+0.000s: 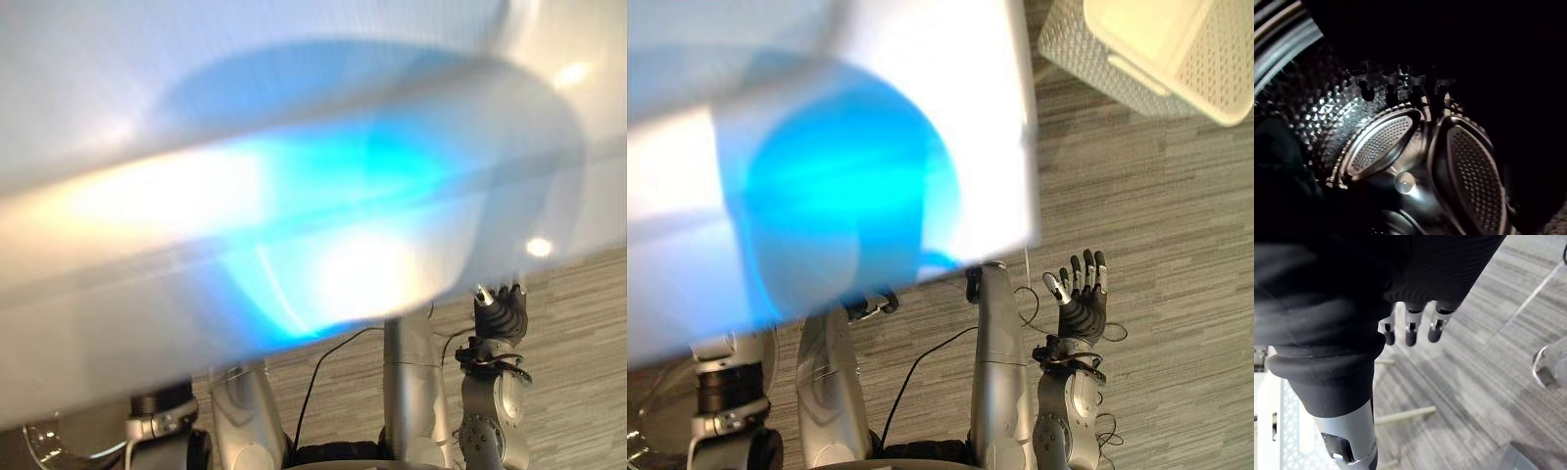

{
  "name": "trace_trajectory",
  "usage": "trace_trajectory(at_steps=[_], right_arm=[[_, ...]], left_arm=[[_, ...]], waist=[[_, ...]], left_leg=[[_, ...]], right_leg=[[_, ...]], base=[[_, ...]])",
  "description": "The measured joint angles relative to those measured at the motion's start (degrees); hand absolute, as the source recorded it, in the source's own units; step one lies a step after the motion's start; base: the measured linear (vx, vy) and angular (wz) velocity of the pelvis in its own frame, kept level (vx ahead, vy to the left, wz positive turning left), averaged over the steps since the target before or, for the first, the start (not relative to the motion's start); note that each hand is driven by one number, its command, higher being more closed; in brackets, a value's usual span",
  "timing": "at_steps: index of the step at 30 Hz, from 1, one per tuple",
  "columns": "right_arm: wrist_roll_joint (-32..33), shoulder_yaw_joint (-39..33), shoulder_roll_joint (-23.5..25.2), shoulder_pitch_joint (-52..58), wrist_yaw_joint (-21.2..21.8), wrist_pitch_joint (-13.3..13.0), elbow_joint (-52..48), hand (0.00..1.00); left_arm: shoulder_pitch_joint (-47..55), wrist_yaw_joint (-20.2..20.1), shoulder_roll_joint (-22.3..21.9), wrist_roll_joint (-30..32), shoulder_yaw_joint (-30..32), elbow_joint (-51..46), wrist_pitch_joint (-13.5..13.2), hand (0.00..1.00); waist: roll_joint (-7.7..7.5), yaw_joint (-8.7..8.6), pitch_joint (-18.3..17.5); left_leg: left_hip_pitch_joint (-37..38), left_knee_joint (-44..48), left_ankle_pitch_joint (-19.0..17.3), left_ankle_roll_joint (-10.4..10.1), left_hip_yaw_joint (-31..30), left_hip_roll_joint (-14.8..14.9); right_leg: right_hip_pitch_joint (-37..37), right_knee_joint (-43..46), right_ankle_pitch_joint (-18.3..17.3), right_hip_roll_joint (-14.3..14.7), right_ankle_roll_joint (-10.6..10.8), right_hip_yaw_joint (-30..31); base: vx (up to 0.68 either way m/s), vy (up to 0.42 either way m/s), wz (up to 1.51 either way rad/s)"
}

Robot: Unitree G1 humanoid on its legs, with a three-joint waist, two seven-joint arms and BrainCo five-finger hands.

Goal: Pick up the laundry basket with both hands and put the clothes into the washing machine.

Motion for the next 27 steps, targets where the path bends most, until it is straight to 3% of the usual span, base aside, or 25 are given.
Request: trace_trajectory(at_steps=[1,2,3,4,5,6,8,10,12,18,24,27], right_arm=[[-0.01,0.21,0.02,-0.02,-0.24,-0.26,-0.01,0.00],[-0.04,0.58,0.01,-0.48,-0.30,-0.68,0.13,0.00],[-0.03,0.09,0.37,-1.72,-0.66,-1.24,0.75,0.00],[-0.04,0.10,0.44,-1.69,-1.08,-1.37,0.71,0.00],[-0.05,0.90,0.90,-1.02,-1.46,-1.62,1.14,0.00],[-0.05,1.83,1.05,-1.28,-1.42,-1.49,1.23,0.00],[-0.10,5.26,1.34,-3.02,-1.07,-1.14,1.59,0.00],[-0.11,5.18,1.31,-4.17,-1.25,-1.18,2.18,0.00],[-0.05,4.54,1.17,-3.20,-2.48,-1.16,3.38,0.00],[0.05,3.89,0.48,-2.06,-4.50,-0.80,5.59,0.00],[0.39,3.99,0.47,-2.22,-6.23,-0.07,9.42,0.00],[0.46,3.91,-0.09,-2.07,-7.19,0.38,10.37,0.00]], left_arm=[[2.73,-0.50,-1.48,0.67,-1.68,0.03,0.04,0.00],[4.60,-0.81,-2.61,1.86,-3.07,0.20,0.01,0.00],[5.57,-1.00,-3.74,3.61,-6.31,0.23,0.03,0.00],[6.24,-1.43,-4.65,4.28,-7.90,-0.06,-0.01,0.00],[5.86,-2.79,-6.52,4.61,-12.29,1.69,0.04,0.00],[6.31,-3.25,-7.48,5.06,-13.02,2.08,0.07,0.00],[7.04,-3.43,-9.84,4.82,-12.09,4.88,0.29,0.00],[9.62,-3.32,-11.32,4.90,-9.77,5.24,-0.10,0.00],[13.96,-3.36,-11.80,5.06,-8.58,5.99,-1.59,0.00],[14.37,-3.26,-11.75,4.92,-8.18,13.40,-0.70,0.00],[15.25,-2.02,-11.32,4.91,-8.25,20.34,0.26,0.00],[16.56,-2.04,-11.33,5.03,-8.30,24.78,0.90,0.00]], waist=[[0.03,1.21,-0.02],[0.10,1.81,-0.10],[0.54,1.16,-0.23],[0.79,1.20,-0.12],[0.66,2.25,0.26],[0.12,3.13,-0.04],[0.07,3.93,-0.07],[0.59,4.68,-0.01],[0.78,3.99,-0.01],[0.83,4.14,0.01],[0.86,4.50,-0.04],[1.38,4.08,-0.52]], left_leg=[[-1.44,5.51,3.47,-1.76,-1.73,0.63],[-6.81,12.20,6.96,-1.72,-5.34,0.29],[-8.02,-0.24,2.56,-1.84,-5.49,-1.88],[-6.74,-8.73,5.91,-0.45,-4.23,-2.53],[-5.93,-6.49,6.59,0.37,-2.86,-4.56],[-5.69,-5.41,6.45,0.61,-2.87,-4.54],[-4.96,-1.41,6.09,1.03,-3.33,-4.42],[-5.56,0.74,5.87,0.67,-4.84,-3.36],[-5.65,0.33,5.18,-0.52,-6.35,-3.41],[-5.23,0.83,2.73,-2.30,-7.45,-3.61],[4.80,-1.01,0.84,-2.74,-6.86,-4.52],[14.57,-7.34,1.24,-3.40,-5.19,-4.65]], right_leg=[[1.76,0.07,-0.37,0.05,-0.23,0.30],[2.21,1.96,-0.73,-0.34,-0.41,0.35],[2.04,4.23,-1.28,-2.63,0.51,-0.64],[2.14,6.01,-1.99,-2.87,1.48,-1.11],[0.96,9.82,-5.73,-4.82,3.72,1.08],[0.94,10.23,-6.93,-4.66,3.72,1.09],[1.50,8.90,-8.13,-3.25,1.33,-0.29],[2.39,8.93,-8.73,-2.14,0.74,-1.32],[2.24,8.85,-8.83,-1.25,0.58,-1.96],[2.43,12.02,-11.73,-1.46,-0.56,-2.46],[11.67,12.10,-13.59,-2.15,-0.46,-2.53],[20.93,5.62,-13.11,-1.97,-0.64,-3.04]], base=[[0.19,0.080,-0.15],[0.28,0.160,0.19],[0.21,0.139,0.42],[0.22,0.109,0.97],[0.09,-0.011,0.73],[0.07,-0.103,0.71],[0.02,-0.147,0.17],[0.02,-0.143,-0.25],[-0.02,-0.088,-0.22],[-0.11,-0.102,0.16],[-0.18,-0.111,0.14],[-0.08,-0.005,-0.06]])
